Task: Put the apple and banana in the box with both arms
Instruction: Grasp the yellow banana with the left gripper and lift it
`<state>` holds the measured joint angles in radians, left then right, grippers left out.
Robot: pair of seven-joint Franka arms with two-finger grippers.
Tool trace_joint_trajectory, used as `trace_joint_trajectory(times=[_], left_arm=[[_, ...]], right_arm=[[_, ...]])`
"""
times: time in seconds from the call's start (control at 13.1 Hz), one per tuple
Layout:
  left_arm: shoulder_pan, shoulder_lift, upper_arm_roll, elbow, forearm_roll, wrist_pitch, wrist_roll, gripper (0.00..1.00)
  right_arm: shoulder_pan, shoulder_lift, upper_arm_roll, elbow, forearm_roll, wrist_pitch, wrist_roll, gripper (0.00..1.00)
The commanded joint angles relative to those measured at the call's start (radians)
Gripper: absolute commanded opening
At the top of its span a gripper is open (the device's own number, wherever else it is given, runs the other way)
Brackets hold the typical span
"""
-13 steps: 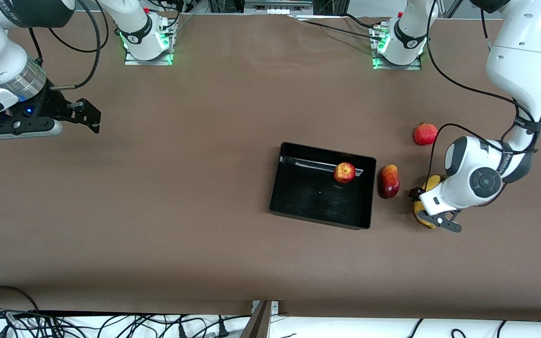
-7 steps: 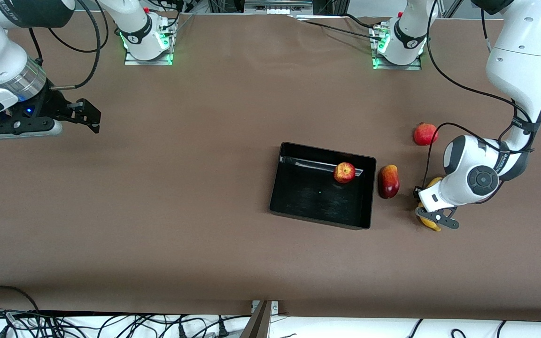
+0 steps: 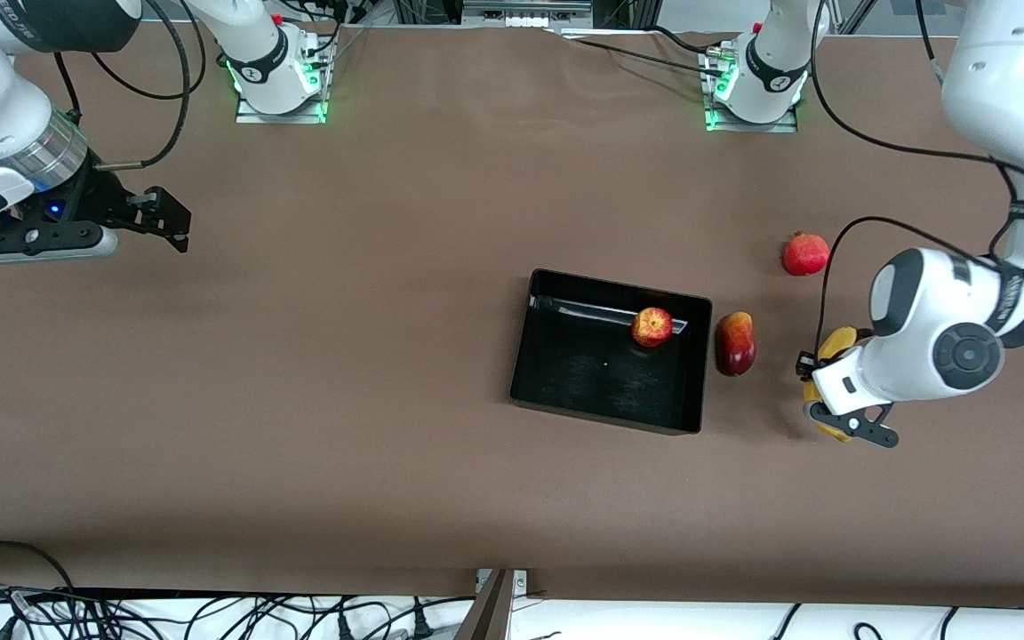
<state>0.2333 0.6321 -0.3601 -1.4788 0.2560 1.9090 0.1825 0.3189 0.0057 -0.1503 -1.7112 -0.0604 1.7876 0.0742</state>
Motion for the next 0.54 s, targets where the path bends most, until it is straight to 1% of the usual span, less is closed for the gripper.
trace_joint_trajectory(times=[0.0,0.08,0.23,0.46], left_arm=[[-0.031,0.003,-0.011,0.087,-0.036,-0.097,-0.033,0.0],[-0.049,-0.006,-0.014,0.089,-0.05,-0.117,-0.091,0.0],[-0.13,-0.031,-0.019,0.089,-0.055,-0.134,-0.313,0.0],[-0.235,-0.043,-0.022,0.091,-0.058,-0.148,-0.493,0.0]], right_arm=[[-0.003,-0.003,0.003,0.015,-0.012,-0.019,0.007,1.0],[-0.003,-0.003,0.003,0.015,-0.012,-0.019,0.007,1.0],[-0.003,-0.003,0.002,0.015,-0.012,-0.019,0.007,1.0],[-0.004,-0.001,0.0,0.015,-0.013,-0.019,0.007,1.0]])
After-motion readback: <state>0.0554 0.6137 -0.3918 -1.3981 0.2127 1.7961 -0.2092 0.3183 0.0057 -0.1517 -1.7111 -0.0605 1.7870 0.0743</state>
